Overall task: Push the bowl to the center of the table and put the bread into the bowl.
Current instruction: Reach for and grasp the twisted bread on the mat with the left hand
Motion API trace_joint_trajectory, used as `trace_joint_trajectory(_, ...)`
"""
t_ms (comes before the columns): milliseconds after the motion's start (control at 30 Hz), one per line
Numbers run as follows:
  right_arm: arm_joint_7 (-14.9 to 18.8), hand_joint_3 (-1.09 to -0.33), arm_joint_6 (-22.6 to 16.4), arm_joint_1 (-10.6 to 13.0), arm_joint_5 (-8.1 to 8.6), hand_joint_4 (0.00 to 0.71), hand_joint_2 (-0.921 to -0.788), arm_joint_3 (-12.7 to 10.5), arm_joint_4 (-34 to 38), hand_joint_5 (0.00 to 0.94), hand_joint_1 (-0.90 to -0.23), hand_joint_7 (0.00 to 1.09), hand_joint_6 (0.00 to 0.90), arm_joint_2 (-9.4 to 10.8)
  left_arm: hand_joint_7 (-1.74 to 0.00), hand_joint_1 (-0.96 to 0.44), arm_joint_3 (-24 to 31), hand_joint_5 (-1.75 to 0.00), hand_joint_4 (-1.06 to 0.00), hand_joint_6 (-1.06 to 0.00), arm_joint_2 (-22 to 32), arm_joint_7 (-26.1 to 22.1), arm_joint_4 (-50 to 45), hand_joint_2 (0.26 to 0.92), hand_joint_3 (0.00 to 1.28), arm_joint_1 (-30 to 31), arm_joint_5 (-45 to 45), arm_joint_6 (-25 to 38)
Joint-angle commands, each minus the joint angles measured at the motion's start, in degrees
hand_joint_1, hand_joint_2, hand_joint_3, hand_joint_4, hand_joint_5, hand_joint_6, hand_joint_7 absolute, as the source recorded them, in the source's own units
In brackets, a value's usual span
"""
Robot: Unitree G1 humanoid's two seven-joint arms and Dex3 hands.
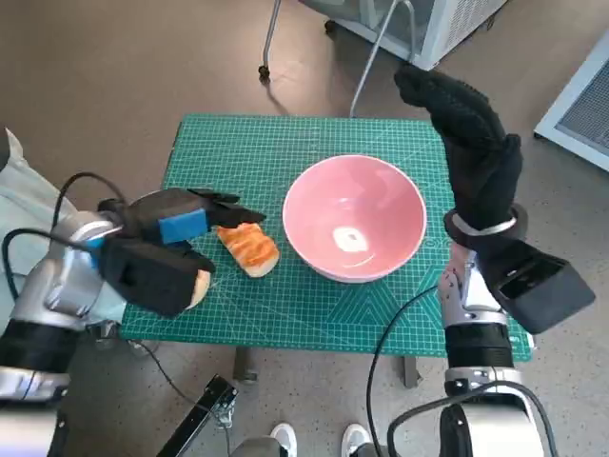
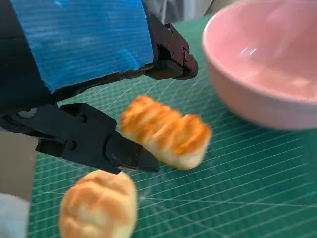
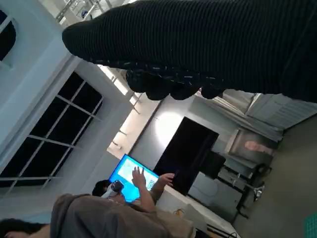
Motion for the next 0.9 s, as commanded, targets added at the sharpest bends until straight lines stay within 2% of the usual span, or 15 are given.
trace_joint_trajectory(33,-0.2,-0.815,1.0,1.4,0.28,0.301,-0.921,0.1,-0.3,0.018,-0.675,0.84,-0.001,0.2,-0.04,-0.1,-2.1,0.0,-0.24,-0.42,-1.4,2.7,3.5,0.803,0.0,-2.2,3.6,-0.5)
trace_joint_trajectory(500,-0.3,-0.812,1.1,2.1,0.34,0.301,-0.921,-0.1,-0.4,0.017,-0.678,0.84,-0.001,0.0,-0.03,-0.1,-6.6,0.0,-0.24,-0.43,-5.8,9.8,14.2,0.806,0.0,-6.4,10.1,-1.6)
trace_joint_trajectory(900,0.1,-0.81,1.8,3.1,0.96,0.304,-0.921,-0.1,-1.5,0.017,-0.683,0.84,-0.001,0.0,-0.05,-0.1,-12.1,-0.02,-0.3,-0.47,-10.8,17.0,24.2,0.816,0.01,-11.2,16.3,-2.1)
